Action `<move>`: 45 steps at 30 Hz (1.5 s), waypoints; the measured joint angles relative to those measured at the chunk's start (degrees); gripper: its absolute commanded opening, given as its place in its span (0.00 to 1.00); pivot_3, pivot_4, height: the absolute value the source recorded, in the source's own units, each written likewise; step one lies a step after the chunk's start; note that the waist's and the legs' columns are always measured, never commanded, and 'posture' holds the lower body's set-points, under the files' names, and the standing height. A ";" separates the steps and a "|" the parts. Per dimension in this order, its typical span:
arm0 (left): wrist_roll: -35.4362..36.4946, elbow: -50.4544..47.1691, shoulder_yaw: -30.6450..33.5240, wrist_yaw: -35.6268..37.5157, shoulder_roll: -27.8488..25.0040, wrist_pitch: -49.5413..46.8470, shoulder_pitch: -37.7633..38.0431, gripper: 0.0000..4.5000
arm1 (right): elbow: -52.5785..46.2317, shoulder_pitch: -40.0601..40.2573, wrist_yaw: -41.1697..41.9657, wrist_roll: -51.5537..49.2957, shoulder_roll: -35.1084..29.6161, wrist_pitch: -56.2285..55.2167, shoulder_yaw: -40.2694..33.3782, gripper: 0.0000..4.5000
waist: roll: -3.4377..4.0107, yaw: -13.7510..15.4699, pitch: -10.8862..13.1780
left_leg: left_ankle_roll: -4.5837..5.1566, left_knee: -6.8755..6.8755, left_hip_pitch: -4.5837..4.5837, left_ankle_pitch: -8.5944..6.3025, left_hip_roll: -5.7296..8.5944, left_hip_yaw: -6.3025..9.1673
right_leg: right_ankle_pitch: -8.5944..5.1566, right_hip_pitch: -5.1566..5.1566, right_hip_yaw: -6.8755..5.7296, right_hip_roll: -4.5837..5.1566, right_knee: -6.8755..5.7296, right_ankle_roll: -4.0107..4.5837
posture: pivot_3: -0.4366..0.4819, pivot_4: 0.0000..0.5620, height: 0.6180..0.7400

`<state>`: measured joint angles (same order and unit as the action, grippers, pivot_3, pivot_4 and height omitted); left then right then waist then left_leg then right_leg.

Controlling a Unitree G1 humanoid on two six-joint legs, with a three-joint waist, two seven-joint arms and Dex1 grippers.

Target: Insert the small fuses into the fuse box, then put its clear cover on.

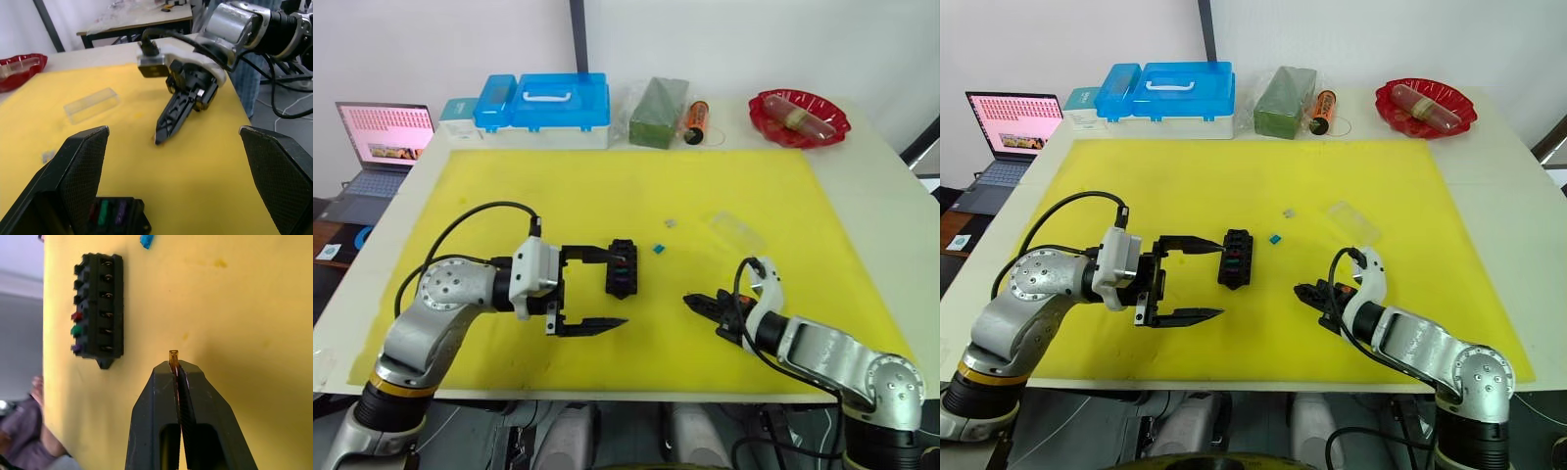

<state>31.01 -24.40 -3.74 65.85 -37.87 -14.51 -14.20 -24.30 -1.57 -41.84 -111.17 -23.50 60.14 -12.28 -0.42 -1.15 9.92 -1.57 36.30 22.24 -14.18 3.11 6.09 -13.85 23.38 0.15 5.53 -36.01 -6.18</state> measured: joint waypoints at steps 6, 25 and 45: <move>0.00 0.08 0.01 -0.07 -0.11 -0.08 0.27 1.00 | -4.39 2.63 3.35 -0.53 -5.96 -6.24 4.99 0.64 | -0.02 0.41 -0.01 | 0.00 0.01 0.03 0.00 -0.01 0.12 | -0.02 -0.03 -0.02 0.02 0.03 -0.02 | 0.48 0.27 1.00; -1.32 0.64 -0.46 1.59 -0.15 2.21 1.04 1.00 | 10.70 -37.16 88.69 46.47 -42.99 9.84 31.86 0.63 | 0.07 0.66 0.12 | 0.12 -0.06 0.29 -0.09 -0.73 -0.10 | 0.22 0.03 -0.30 -0.54 0.76 0.12 | 0.48 0.27 1.00; -1.69 -0.05 -0.77 1.11 -0.20 2.35 1.98 1.00 | 25.13 -45.85 116.95 82.63 -31.01 -3.48 44.43 0.35 | 0.07 0.49 0.13 | 0.11 -0.04 0.21 -0.10 -0.75 -0.27 | 0.33 0.07 -0.21 -0.53 0.71 0.23 | 0.48 0.27 1.00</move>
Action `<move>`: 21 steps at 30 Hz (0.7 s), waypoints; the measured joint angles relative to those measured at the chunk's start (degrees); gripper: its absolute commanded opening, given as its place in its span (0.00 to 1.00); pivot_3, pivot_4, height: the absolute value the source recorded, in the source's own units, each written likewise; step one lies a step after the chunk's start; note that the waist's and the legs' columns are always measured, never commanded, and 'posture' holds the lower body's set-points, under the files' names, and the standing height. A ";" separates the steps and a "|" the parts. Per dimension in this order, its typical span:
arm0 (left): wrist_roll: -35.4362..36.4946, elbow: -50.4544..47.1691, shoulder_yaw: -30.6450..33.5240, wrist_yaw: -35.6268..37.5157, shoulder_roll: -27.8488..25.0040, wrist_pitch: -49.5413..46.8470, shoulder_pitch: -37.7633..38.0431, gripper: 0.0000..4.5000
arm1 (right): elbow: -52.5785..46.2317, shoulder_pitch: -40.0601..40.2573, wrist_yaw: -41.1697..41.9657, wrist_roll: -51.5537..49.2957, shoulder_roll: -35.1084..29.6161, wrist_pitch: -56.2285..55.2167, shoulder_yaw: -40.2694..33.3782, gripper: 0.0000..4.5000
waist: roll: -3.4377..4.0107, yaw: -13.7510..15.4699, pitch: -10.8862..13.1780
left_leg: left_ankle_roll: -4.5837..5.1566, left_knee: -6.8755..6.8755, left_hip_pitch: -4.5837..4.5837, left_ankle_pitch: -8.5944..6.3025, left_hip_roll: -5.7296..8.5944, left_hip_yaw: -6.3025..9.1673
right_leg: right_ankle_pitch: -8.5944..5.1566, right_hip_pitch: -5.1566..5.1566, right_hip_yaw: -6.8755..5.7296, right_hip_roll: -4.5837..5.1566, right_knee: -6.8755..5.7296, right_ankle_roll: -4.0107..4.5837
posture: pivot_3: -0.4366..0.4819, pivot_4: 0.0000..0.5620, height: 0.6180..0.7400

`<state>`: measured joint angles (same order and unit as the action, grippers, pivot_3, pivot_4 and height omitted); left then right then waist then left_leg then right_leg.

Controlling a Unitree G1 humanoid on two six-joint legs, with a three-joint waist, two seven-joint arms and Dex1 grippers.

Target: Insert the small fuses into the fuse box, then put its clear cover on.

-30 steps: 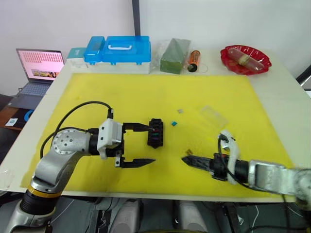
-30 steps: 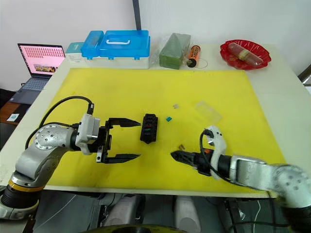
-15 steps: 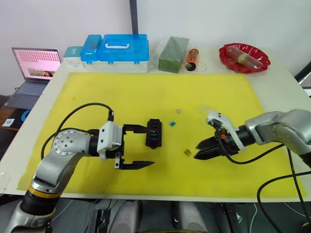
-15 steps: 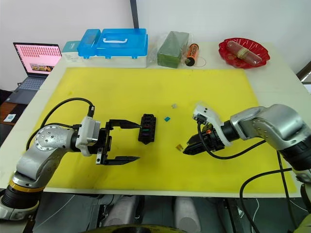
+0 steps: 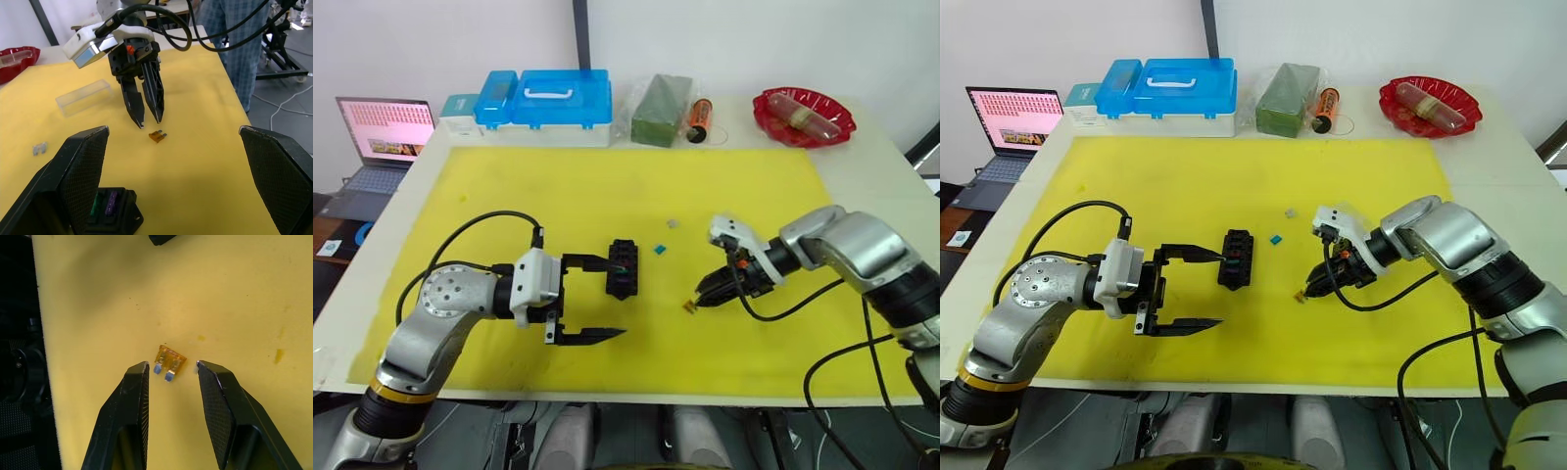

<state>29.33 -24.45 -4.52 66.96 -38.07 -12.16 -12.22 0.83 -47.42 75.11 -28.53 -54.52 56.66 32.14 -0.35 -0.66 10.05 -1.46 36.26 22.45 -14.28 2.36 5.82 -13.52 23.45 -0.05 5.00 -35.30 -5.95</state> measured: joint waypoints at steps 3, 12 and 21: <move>0.00 -0.09 -0.08 -0.12 0.01 -0.01 0.01 1.00 | 1.77 0.02 1.24 2.56 1.53 -1.69 0.04 0.35 | 0.00 0.00 0.00 | 0.00 0.01 0.00 0.00 0.01 0.01 | 0.00 0.00 0.00 0.00 -0.01 0.00 | 0.48 0.27 1.00; 0.01 -0.46 -0.36 -0.79 -0.01 -0.07 0.02 1.00 | 4.41 0.45 4.51 7.57 3.98 -4.62 0.48 0.35 | 0.00 -0.01 0.00 | -0.01 0.00 0.00 0.00 0.01 0.01 | 0.00 0.00 0.00 0.00 -0.02 0.00 | 0.48 0.27 1.00; 0.01 -0.46 -0.40 -0.94 -0.03 -0.07 0.13 1.00 | 4.44 0.87 7.17 9.48 4.41 -4.72 0.46 0.35 | 0.00 0.02 0.00 | -0.01 0.01 0.00 0.00 0.01 0.02 | 0.00 0.00 0.00 0.00 -0.02 0.00 | 0.48 0.27 1.00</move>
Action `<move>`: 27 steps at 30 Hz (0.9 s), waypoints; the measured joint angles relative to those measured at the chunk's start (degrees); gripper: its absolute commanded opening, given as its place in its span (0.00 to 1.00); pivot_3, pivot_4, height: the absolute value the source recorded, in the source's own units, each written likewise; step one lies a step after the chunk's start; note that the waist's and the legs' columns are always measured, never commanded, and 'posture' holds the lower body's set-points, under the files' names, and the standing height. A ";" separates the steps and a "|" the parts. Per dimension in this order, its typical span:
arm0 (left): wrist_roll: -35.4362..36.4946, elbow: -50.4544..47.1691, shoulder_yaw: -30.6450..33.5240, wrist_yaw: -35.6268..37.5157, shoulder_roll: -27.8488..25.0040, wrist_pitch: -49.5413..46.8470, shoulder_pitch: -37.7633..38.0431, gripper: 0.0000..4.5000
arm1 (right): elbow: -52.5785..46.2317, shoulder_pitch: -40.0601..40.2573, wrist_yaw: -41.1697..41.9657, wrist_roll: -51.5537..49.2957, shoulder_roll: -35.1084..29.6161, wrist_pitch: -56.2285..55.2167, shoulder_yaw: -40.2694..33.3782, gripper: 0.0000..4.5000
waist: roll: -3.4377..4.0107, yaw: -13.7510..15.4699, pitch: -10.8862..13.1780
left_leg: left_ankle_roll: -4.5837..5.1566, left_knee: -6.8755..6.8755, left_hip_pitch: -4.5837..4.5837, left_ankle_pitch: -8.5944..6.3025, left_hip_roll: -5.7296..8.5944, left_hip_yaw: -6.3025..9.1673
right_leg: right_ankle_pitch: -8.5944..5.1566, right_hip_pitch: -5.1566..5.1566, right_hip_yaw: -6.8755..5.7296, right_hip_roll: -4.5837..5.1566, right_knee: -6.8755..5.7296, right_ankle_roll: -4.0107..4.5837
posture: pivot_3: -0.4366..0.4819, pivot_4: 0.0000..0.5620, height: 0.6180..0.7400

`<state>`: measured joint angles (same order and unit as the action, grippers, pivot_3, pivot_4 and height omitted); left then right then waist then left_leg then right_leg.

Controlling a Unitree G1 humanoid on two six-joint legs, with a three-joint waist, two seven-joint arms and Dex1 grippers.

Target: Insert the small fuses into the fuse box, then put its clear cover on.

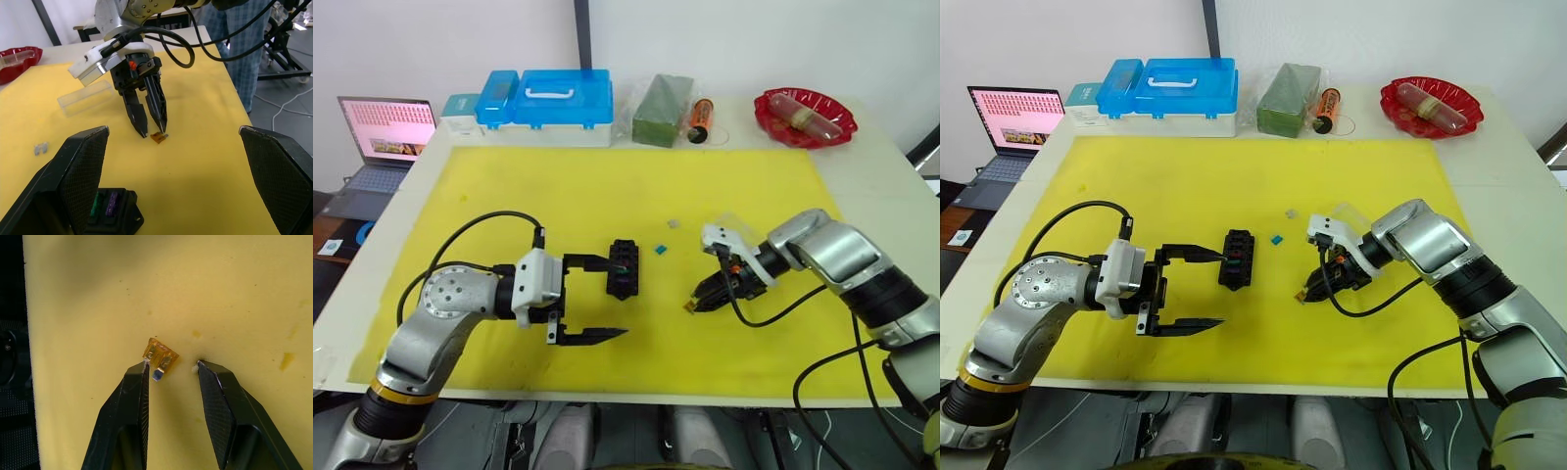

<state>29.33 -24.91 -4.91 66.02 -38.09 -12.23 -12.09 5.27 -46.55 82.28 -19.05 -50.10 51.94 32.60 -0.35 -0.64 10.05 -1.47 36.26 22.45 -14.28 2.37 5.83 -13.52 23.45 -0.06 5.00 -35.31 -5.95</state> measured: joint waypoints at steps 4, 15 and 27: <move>0.00 0.00 -0.01 -0.03 0.00 0.00 0.00 1.00 | 0.50 -0.02 0.14 0.48 1.31 0.33 -0.12 0.35 | 0.00 -0.03 0.00 | 0.00 -0.01 -0.01 0.00 0.00 0.01 | 0.00 0.00 0.00 -0.01 0.00 0.00 | 0.48 0.27 1.00; -0.01 0.00 -0.06 -0.05 0.01 0.00 -0.02 1.00 | 1.85 -0.02 0.02 2.25 3.24 0.89 -0.78 0.10 | 0.00 -0.19 0.00 | 0.00 -0.02 -0.04 0.00 0.00 0.01 | 0.00 0.00 0.00 -0.05 -0.04 0.01 | 0.48 0.27 1.00; -0.12 0.02 -0.24 -0.02 0.02 0.13 -0.01 1.00 | 1.34 0.02 0.61 2.94 3.50 1.24 -1.61 0.01 | 0.00 -0.14 0.00 | 0.00 -0.01 -0.04 0.00 0.00 0.01 | 0.00 0.00 0.00 -0.04 -0.07 0.01 | 0.48 0.27 1.00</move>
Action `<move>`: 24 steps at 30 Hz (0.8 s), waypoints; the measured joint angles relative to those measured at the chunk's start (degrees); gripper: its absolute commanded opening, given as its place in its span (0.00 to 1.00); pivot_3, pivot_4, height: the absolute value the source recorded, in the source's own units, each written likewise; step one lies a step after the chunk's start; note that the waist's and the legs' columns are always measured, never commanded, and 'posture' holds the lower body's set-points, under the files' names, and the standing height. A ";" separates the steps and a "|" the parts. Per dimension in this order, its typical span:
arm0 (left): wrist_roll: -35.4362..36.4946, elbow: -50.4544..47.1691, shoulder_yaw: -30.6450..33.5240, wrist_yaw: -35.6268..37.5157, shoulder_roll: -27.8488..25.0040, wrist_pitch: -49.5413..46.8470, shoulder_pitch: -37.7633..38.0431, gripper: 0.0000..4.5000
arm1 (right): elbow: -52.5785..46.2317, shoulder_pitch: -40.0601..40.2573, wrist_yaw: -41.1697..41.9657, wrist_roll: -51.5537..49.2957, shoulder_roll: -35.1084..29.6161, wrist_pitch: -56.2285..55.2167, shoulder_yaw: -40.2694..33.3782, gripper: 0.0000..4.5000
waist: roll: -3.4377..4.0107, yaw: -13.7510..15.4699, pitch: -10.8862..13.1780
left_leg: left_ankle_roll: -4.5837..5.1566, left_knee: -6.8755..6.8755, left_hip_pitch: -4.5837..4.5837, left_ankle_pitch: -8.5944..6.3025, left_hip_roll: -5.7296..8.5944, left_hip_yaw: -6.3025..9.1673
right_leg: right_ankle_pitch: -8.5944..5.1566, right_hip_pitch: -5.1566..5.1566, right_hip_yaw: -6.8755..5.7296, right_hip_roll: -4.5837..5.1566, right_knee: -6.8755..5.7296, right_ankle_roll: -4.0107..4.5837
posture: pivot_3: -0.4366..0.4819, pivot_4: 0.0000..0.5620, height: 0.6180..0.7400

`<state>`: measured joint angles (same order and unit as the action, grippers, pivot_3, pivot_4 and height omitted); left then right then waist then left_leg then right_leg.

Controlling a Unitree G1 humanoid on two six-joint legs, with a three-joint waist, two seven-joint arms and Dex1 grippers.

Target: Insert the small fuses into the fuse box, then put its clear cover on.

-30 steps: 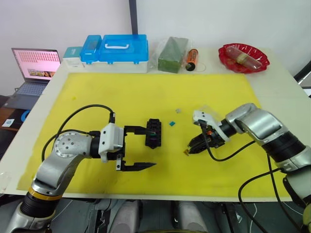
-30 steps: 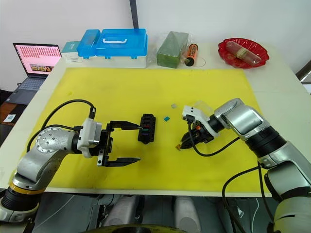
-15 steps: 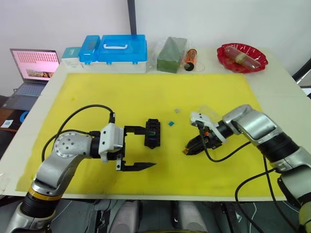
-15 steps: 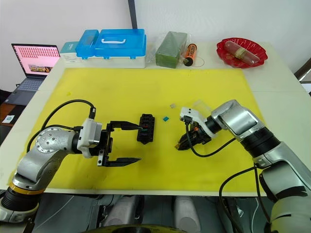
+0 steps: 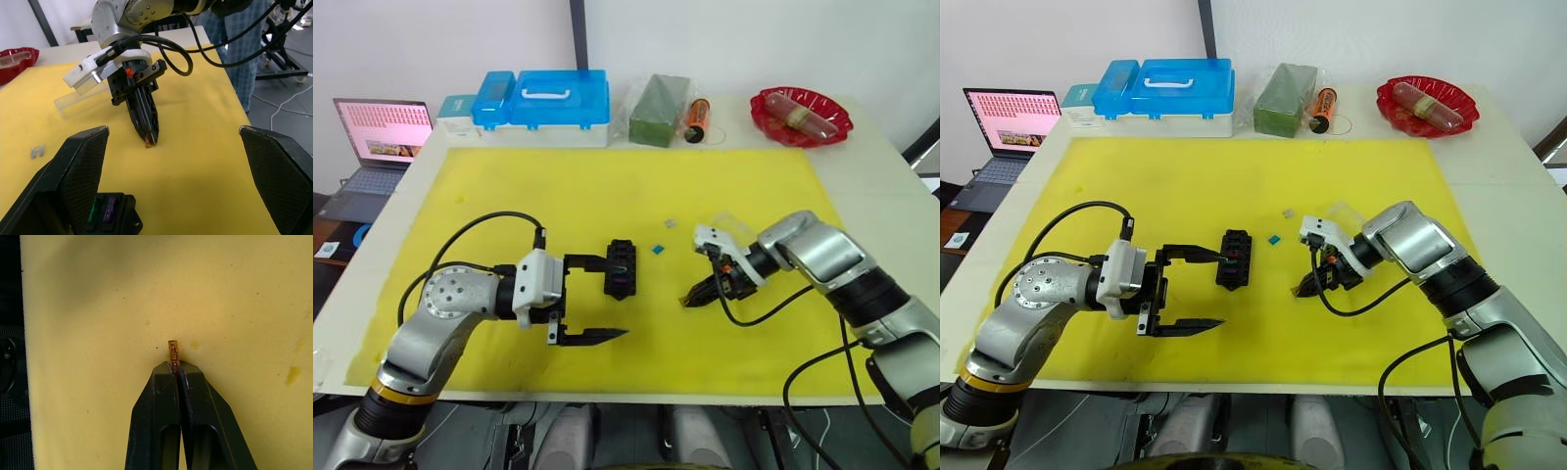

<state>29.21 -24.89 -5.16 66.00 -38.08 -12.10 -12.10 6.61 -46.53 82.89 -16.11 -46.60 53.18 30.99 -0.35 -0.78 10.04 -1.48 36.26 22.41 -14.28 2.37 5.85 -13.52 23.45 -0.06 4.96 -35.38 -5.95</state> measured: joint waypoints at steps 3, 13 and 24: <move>0.00 0.04 0.02 0.04 -0.09 0.07 0.05 1.00 | -2.67 0.03 0.04 -1.05 -1.07 1.64 -1.44 0.01 | 0.01 0.06 0.00 | 0.00 0.00 0.00 0.00 0.00 0.00 | 0.00 0.00 0.00 0.01 0.00 0.00 | 0.48 0.27 1.00; 2.45 0.07 6.76 -3.20 -1.83 -2.30 3.75 1.00 | -19.68 2.96 -10.77 -8.91 1.04 7.10 -17.19 0.01 | 0.00 0.10 0.00 | 0.00 0.00 0.00 0.00 -0.04 0.04 | 0.00 0.01 0.00 0.02 -0.03 0.00 | 0.48 0.27 1.00; 3.60 -1.21 6.13 -3.62 -1.83 -3.92 4.36 1.00 | -20.81 12.37 -21.07 -14.15 5.02 17.00 -18.56 0.01 | 0.00 0.13 0.00 | -0.01 -0.01 0.01 0.00 -0.04 0.05 | 0.00 0.00 0.03 0.05 -0.04 0.01 | 0.48 0.27 1.00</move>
<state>32.81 -26.10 0.97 62.38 -39.91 -16.02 -7.74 -14.20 -34.16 61.82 -30.26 -41.58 70.18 12.43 -0.35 -0.64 10.04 -1.48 36.25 22.42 -14.27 2.34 5.89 -13.52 23.45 -0.03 5.01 -35.42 -5.94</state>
